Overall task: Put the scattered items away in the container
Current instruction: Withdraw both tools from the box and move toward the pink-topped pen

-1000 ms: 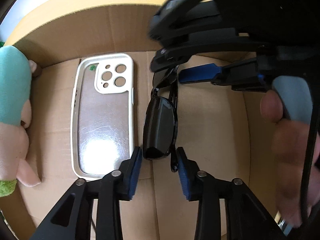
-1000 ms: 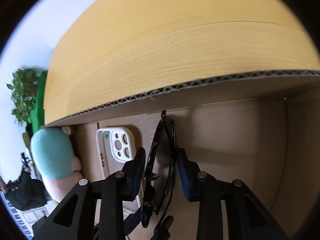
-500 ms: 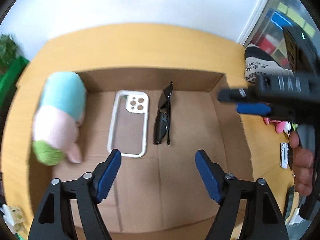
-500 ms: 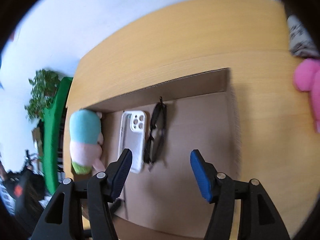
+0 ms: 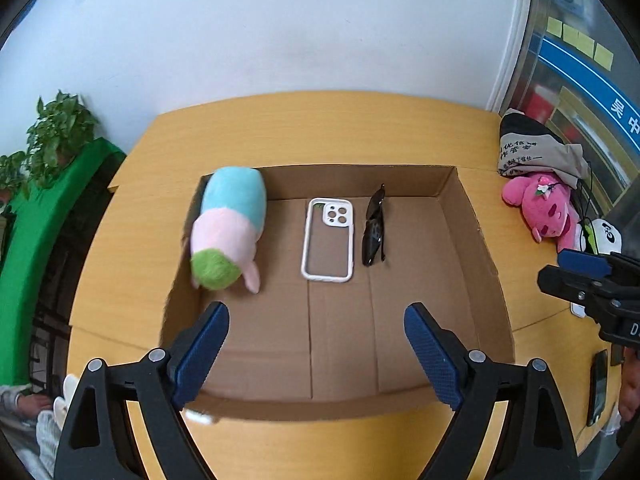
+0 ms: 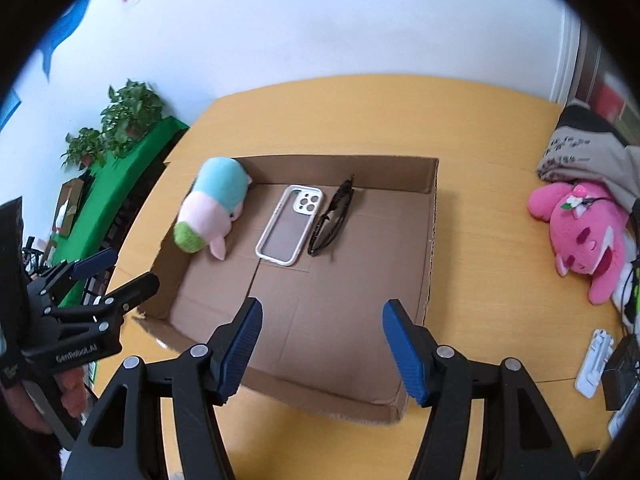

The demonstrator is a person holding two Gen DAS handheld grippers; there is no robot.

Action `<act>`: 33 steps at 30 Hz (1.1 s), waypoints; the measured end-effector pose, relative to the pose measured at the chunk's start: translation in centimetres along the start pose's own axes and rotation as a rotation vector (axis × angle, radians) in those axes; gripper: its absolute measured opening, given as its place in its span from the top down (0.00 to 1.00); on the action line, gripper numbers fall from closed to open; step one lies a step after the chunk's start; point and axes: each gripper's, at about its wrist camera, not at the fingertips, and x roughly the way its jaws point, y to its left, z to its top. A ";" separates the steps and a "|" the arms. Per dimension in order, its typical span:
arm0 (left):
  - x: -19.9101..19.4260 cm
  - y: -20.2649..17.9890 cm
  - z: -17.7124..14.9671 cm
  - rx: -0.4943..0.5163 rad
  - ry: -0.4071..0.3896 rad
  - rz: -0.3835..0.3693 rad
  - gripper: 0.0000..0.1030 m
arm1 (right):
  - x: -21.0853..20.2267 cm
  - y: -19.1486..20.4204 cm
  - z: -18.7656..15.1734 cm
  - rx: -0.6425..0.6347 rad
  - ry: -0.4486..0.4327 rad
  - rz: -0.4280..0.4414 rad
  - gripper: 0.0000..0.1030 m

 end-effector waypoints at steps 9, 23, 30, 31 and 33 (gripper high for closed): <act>-3.2 1.4 -1.3 -0.013 -0.045 0.037 0.10 | -3.1 1.6 -1.8 -0.016 -0.066 -0.024 0.40; -5.0 5.6 -3.7 -0.104 -0.052 0.065 0.10 | -5.0 4.9 -2.8 -0.066 -0.116 -0.024 0.40; -5.1 7.1 -5.1 -0.124 -0.037 0.065 0.10 | -4.9 5.5 -2.7 -0.051 -0.113 -0.045 0.40; -5.0 7.2 -5.1 -0.127 -0.035 0.062 0.10 | -4.8 5.6 -2.7 -0.049 -0.109 -0.046 0.40; -5.1 7.3 -5.2 -0.128 -0.037 0.058 0.10 | -4.7 5.8 -2.9 -0.044 -0.097 -0.054 0.40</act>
